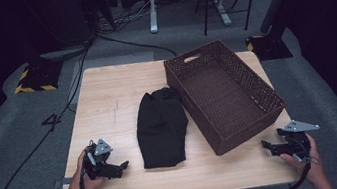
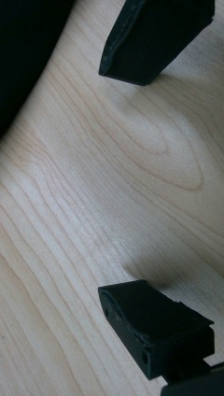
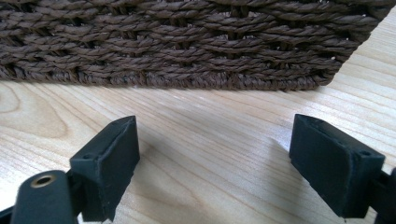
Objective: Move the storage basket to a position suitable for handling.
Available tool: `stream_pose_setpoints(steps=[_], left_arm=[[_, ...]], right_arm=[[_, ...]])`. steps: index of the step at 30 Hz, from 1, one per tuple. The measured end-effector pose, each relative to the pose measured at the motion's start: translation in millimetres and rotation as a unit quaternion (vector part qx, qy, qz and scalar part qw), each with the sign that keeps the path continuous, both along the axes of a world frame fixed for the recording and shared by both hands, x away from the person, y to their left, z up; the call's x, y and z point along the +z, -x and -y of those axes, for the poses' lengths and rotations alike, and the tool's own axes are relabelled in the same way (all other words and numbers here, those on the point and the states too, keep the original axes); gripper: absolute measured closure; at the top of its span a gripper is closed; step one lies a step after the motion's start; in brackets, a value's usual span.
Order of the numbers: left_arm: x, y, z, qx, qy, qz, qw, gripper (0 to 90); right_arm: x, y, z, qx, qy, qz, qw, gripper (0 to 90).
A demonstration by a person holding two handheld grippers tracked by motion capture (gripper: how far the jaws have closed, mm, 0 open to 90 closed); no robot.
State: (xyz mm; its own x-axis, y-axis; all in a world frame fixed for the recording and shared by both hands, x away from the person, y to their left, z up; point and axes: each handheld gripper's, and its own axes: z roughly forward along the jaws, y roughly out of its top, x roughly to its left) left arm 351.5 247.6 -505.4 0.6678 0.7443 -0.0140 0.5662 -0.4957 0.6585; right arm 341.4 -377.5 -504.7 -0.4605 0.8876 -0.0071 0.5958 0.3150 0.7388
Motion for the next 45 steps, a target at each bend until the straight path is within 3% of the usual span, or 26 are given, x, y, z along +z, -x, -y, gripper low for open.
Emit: stream_pose_setpoints(steps=[9,14,17,18,21,24,28,30,32,36,39,40,42,45], left_arm=[[-0.2,0.2,-0.9,-0.005,0.002,0.002,1.0000,1.1],[4.6,-0.3,-0.1,-0.007,0.024,0.006,0.9997,19.4],[13.2,-1.1,2.0,-0.010,0.043,0.019,0.9988,15.7],[21.0,-2.2,5.6,-0.015,0.059,0.023,0.9979,15.7],[28.0,-3.6,10.7,-0.016,0.067,0.033,0.9971,15.7],[33.9,-10.0,21.2,-0.021,0.074,0.036,0.9964,15.6],[38.7,-28.7,38.6,-0.033,0.078,0.037,0.9958,15.8],[39.2,-33.6,40.4,-0.031,0.088,0.035,0.9950,15.7],[41.0,-49.1,46.2,-0.024,0.104,0.031,0.9938,15.8],[43.7,-65.7,59.0,-0.022,0.100,0.034,0.9941,15.7],[39.2,-73.9,66.5,-0.019,0.085,0.042,0.9953,15.7],[32.5,-84.0,72.7,-0.015,0.068,0.015,0.9974,15.8],[27.5,-92.4,77.1,-0.011,0.055,0.009,0.9984,15.8],[24.7,-97.9,81.7,-0.008,0.057,0.008,0.9983,15.7]], right_arm=[[0.0,0.0,0.0,0.000,0.000,0.000,1.0000,16.2],[0.0,0.1,0.0,0.000,0.000,0.000,1.0000,16.2],[0.0,0.1,0.0,0.000,0.000,0.000,1.0000,16.2],[0.0,0.1,0.0,0.000,0.000,0.000,1.0000,16.4],[0.2,0.5,0.0,0.000,0.001,0.001,1.0000,16.6],[0.1,0.7,0.1,0.001,0.001,0.001,1.0000,16.7],[0.1,0.7,0.1,0.000,0.001,0.000,1.0000,16.6],[0.1,0.7,0.1,0.000,0.001,0.001,1.0000,16.7],[0.1,0.7,0.1,0.000,0.001,0.001,1.0000,16.7],[0.1,0.7,0.1,0.000,0.001,0.001,1.0000,16.7],[0.1,0.6,0.1,0.000,0.001,0.001,1.0000,16.7],[0.1,0.7,0.1,0.000,0.001,0.001,1.0000,16.7],[0.1,0.7,0.1,0.000,0.001,0.001,1.0000,16.7],[0.1,0.7,0.1,0.000,0.001,0.001,1.0000,16.7]])
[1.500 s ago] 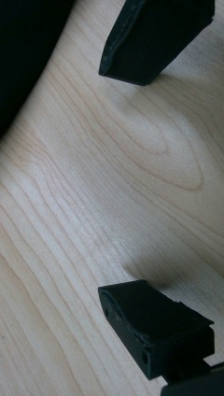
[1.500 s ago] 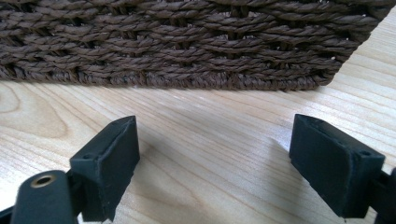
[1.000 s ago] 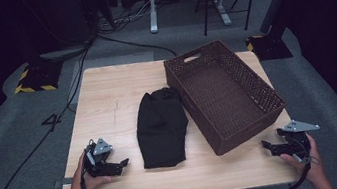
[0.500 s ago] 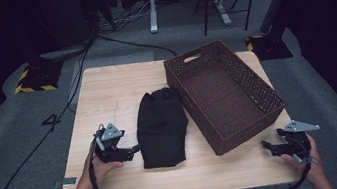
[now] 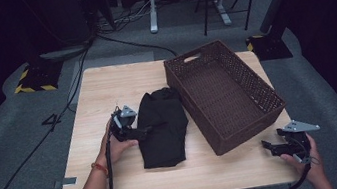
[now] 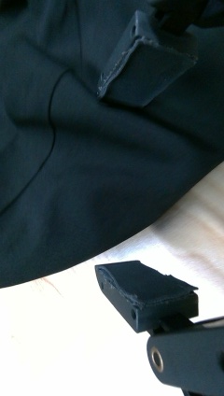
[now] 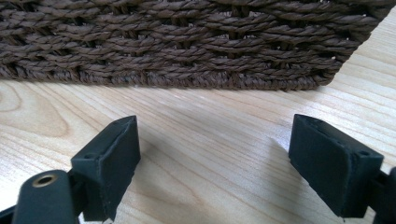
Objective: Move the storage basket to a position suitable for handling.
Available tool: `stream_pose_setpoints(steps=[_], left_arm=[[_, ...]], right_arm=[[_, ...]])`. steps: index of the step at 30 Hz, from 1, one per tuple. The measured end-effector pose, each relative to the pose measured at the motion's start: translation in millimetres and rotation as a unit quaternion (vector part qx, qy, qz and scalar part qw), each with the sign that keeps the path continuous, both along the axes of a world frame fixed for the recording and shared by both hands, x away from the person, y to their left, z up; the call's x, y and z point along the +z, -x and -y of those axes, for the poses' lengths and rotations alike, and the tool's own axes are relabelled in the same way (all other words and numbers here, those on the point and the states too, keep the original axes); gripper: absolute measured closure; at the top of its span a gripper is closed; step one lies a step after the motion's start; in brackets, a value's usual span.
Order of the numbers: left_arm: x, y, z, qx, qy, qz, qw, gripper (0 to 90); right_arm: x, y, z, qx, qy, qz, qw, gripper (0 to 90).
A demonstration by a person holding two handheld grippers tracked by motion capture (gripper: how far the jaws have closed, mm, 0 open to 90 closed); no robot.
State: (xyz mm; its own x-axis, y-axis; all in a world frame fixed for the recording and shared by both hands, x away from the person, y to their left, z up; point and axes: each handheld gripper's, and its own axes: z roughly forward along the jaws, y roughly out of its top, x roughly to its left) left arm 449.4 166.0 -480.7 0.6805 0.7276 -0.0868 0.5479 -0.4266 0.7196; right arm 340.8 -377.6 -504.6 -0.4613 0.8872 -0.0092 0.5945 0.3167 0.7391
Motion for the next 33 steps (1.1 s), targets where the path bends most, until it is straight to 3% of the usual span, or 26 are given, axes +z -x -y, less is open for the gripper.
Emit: stream_pose_setpoints(steps=[5,7,11,12,13,14,15,20,21,26,30,31,33], left_arm=[[-4.9,-13.3,17.1,-0.010,0.001,-0.020,0.9997,13.6],[-4.4,-14.7,22.4,-0.007,-0.004,-0.011,0.9999,12.7],[-9.4,-18.0,28.7,-0.003,-0.019,-0.017,0.9997,2.9],[-11.9,-22.3,29.6,0.007,-0.014,-0.041,0.9991,0.0],[-11.9,-22.3,29.6,0.007,-0.014,-0.041,0.9991,0.0],[-14.6,-27.7,27.8,0.010,0.004,-0.073,0.9973,0.0],[-15.4,-29.0,27.2,0.004,0.006,-0.076,0.9971,0.0],[-14.7,-26.2,35.2,-0.005,0.003,-0.078,0.9969,0.0],[-13.7,-23.5,40.2,-0.022,-0.004,-0.078,0.9967,0.1],[-12.2,-20.2,47.1,-0.038,-0.012,-0.073,0.9965,0.2],[-14.8,-20.8,48.9,-0.039,-0.009,-0.074,0.9965,0.4],[-14.9,-20.4,52.4,-0.038,-0.021,-0.069,0.9967,0.4],[-14.1,-19.2,55.8,-0.041,-0.021,-0.066,0.9968,2.2]], right_arm=[[-0.1,-0.7,-0.3,0.001,-0.001,-0.001,1.0000,16.6],[0.0,-1.3,-0.7,0.000,0.000,0.000,1.0000,16.7],[-0.1,-1.2,-0.7,0.000,0.000,0.000,1.0000,16.6],[0.0,-1.3,-0.7,0.000,0.000,0.000,1.0000,16.7],[0.0,-1.3,-0.7,0.000,0.000,0.000,1.0000,16.7],[-0.1,-1.2,-0.7,0.000,0.000,0.000,1.0000,16.7],[-0.1,-1.2,-0.7,0.000,0.000,0.000,1.0000,16.7],[0.0,-1.1,-0.7,0.001,0.001,0.001,1.0000,16.7],[-0.1,-1.1,-0.7,0.000,0.001,0.001,1.0000,16.7],[-0.1,-1.2,-0.7,0.002,0.001,0.002,1.0000,16.7],[-0.1,-1.2,-0.7,0.001,0.001,0.001,1.0000,16.7],[-0.1,-1.2,-0.7,0.001,0.001,0.001,1.0000,16.7],[-0.1,-1.2,-0.7,0.001,0.001,0.001,1.0000,16.7]])
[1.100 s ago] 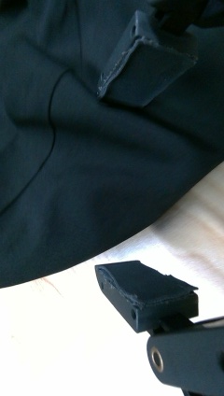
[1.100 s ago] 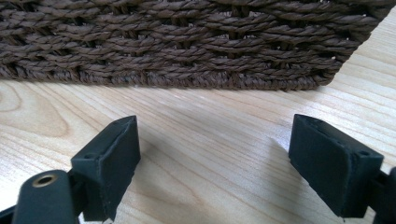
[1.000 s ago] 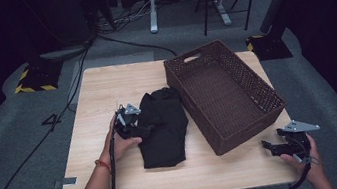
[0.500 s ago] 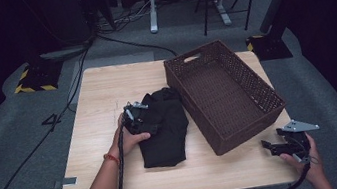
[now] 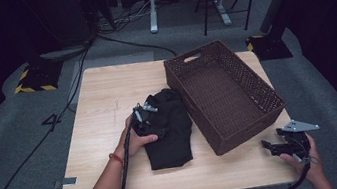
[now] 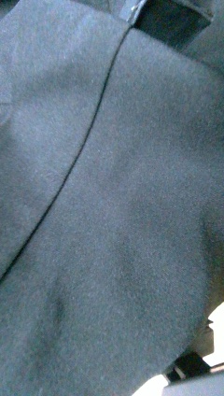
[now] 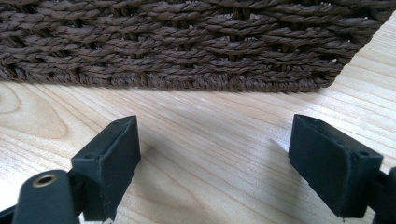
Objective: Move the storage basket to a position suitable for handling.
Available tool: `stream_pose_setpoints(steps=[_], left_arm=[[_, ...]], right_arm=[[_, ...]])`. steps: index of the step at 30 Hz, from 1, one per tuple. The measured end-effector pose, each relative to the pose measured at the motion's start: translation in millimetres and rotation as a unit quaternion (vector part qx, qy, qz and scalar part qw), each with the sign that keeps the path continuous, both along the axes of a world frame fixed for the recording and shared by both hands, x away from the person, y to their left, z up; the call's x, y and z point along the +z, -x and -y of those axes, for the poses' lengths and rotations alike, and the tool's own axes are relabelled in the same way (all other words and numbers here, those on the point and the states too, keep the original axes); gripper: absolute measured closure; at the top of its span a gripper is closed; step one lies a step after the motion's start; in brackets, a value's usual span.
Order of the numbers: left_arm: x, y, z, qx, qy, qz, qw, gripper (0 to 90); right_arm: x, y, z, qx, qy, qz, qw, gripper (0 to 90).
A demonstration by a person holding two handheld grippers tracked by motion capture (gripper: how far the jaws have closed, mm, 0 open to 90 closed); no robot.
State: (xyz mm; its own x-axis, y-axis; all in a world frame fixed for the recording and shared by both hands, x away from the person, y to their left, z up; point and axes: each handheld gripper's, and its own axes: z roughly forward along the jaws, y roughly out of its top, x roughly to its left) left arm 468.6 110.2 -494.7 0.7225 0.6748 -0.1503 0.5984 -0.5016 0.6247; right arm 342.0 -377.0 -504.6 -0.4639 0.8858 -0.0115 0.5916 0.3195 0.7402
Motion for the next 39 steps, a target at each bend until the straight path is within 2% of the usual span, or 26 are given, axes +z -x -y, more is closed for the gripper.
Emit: stream_pose_setpoints(steps=[1,2,5,6,8,9,10,12,15,17,18,21,22,23,24,25,26,28,31,34,36,39], left_arm=[[0.0,0.0,0.0,0.000,0.000,0.000,1.0000,7.2],[0.4,0.5,2.3,-0.009,0.010,0.006,0.9999,11.6],[0.2,0.6,3.0,-0.013,0.021,0.008,0.9997,21.0],[0.8,0.5,1.4,-0.024,0.032,0.004,0.9992,26.1],[0.5,0.3,-0.8,-0.028,0.048,-0.003,0.9984,35.7],[0.5,0.3,-0.8,-0.028,0.048,-0.003,0.9984,40.1],[0.5,0.2,-3.9,-0.033,0.063,-0.006,0.9974,45.8],[-0.1,-0.4,-6.7,-0.032,0.072,-0.004,0.9969,57.8],[-1.7,-0.7,-10.4,-0.035,0.083,-0.005,0.9959,62.0],[-1.3,0.0,-10.6,-0.035,0.082,-0.003,0.9960,64.5],[0.6,2.3,-9.6,-0.038,0.071,0.008,0.9968,65.5],[2.7,4.5,-8.7,-0.040,0.060,0.015,0.9973,67.4],[4.3,7.0,-9.6,-0.041,0.050,0.023,0.9976,68.0],[4.3,7.0,-9.6,-0.041,0.050,0.023,0.9976,68.2],[5.6,9.8,-13.1,-0.043,0.044,0.024,0.9979,68.3],[5.6,9.8,-13.1,-0.043,0.044,0.024,0.9979,68.2],[5.9,13.0,-18.7,-0.042,0.040,0.026,0.9980,68.2],[5.8,15.8,-25.5,-0.041,0.042,0.022,0.9980,68.1],[6.5,19.7,-34.0,-0.040,0.038,0.020,0.9983,68.0],[7.5,25.2,-42.9,-0.041,0.032,0.019,0.9985,67.9],[7.5,29.1,-48.9,-0.042,0.031,0.019,0.9985,67.7],[6.3,33.6,-55.1,-0.038,0.036,0.020,0.9984,67.6]], right_arm=[[0.0,0.1,-0.1,-0.001,0.000,-0.001,1.0000,16.8],[0.0,0.1,-0.1,-0.001,0.000,-0.001,1.0000,16.7],[0.0,0.1,0.0,-0.001,0.000,-0.001,1.0000,16.8],[0.0,0.1,0.0,-0.001,0.000,-0.001,1.0000,16.7],[0.0,-0.4,-0.1,0.000,-0.001,-0.001,1.0000,16.8],[0.0,-0.4,-0.1,0.000,-0.001,-0.001,1.0000,16.8],[0.1,-1.0,-0.5,0.000,-0.001,-0.002,1.0000,16.7],[0.2,-1.6,-0.6,-0.001,-0.001,-0.002,1.0000,16.7],[0.5,-2.9,-1.2,0.001,0.000,0.003,1.0000,19.2],[1.0,-2.8,-1.4,-0.002,0.003,0.010,0.9999,19.9],[2.9,-3.1,0.7,-0.006,-0.008,0.025,0.9996,21.4],[8.4,-3.5,4.1,-0.011,-0.012,0.037,0.9992,21.7],[18.0,-2.4,9.1,-0.020,-0.014,0.054,0.9982,22.1],[18.0,-2.4,9.1,-0.020,-0.014,0.054,0.9982,22.1],[29.1,-0.7,16.2,-0.026,-0.028,0.073,0.9965,22.5],[29.1,-0.7,16.2,-0.026,-0.028,0.073,0.9965,22.5],[39.0,0.2,21.7,-0.031,-0.036,0.086,0.9951,22.5],[47.8,0.9,25.0,-0.033,-0.038,0.100,0.9937,22.5],[60.2,2.7,25.2,-0.034,-0.047,0.119,0.9912,22.5],[71.2,2.9,20.5,-0.029,-0.039,0.136,0.9895,22.5],[78.0,1.3,19.9,-0.027,-0.037,0.144,0.9885,22.5],[84.4,-0.6,21.8,-0.028,-0.048,0.151,0.9870,23.9]])
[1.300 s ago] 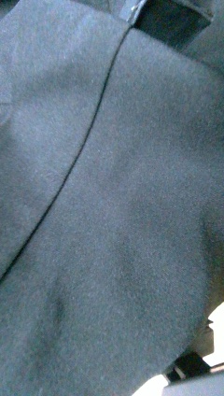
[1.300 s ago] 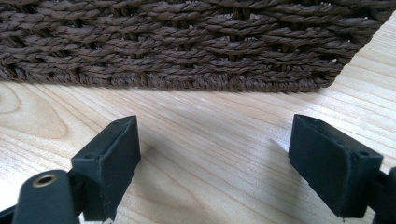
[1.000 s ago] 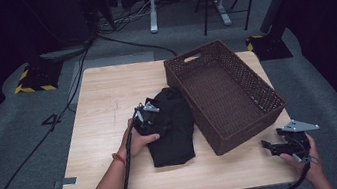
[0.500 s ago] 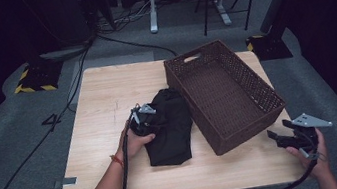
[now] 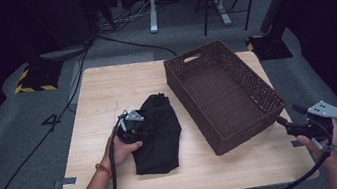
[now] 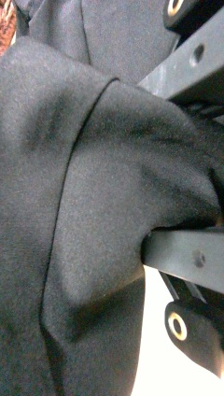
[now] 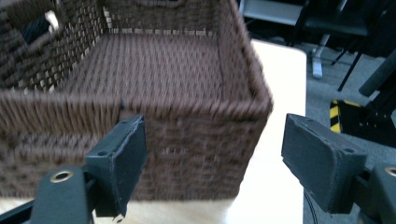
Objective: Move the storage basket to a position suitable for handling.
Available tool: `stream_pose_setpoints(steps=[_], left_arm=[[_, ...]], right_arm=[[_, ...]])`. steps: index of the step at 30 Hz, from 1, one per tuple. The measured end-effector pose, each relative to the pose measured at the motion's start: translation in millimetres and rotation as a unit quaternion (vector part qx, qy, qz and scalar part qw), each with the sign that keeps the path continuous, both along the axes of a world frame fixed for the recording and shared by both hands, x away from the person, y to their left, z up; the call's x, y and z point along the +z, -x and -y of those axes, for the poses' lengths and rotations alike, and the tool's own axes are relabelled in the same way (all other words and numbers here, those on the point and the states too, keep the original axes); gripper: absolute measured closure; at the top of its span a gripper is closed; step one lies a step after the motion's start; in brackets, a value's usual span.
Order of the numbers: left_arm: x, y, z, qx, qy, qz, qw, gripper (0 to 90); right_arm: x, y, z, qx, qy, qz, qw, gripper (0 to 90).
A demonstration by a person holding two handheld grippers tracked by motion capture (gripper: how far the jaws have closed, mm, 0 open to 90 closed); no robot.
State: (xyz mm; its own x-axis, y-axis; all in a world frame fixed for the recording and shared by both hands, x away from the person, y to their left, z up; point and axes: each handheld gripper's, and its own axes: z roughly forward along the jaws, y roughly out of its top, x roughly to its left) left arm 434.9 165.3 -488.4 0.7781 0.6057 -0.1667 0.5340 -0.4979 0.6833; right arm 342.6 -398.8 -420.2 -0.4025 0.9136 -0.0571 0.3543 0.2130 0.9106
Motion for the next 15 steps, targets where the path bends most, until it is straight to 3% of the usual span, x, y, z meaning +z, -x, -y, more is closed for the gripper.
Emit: stream_pose_setpoints(steps=[4,6,10,11,15], left_arm=[[-0.2,9.8,-10.9,0.003,-0.001,0.002,1.0000,67.5],[-0.9,13.1,-14.4,0.004,0.003,0.002,1.0000,67.5],[-1.3,16.9,-20.4,0.007,0.007,-0.004,0.9999,67.5],[-1.7,20.5,-24.0,0.007,0.009,-0.002,0.9999,67.4],[-2.9,25.4,-29.7,0.010,0.014,0.000,0.9998,67.2]], right_arm=[[11.0,-12.1,2.5,-0.004,-0.014,0.002,0.9999,25.0],[13.5,-19.1,0.3,-0.006,-0.002,0.000,1.0000,24.9],[14.0,-30.2,-2.8,-0.018,0.003,-0.017,0.9997,25.8],[13.0,-37.5,-7.2,-0.015,0.016,-0.028,0.9994,26.0],[10.4,-50.3,-11.6,-0.013,0.017,-0.048,0.9986,26.4]])
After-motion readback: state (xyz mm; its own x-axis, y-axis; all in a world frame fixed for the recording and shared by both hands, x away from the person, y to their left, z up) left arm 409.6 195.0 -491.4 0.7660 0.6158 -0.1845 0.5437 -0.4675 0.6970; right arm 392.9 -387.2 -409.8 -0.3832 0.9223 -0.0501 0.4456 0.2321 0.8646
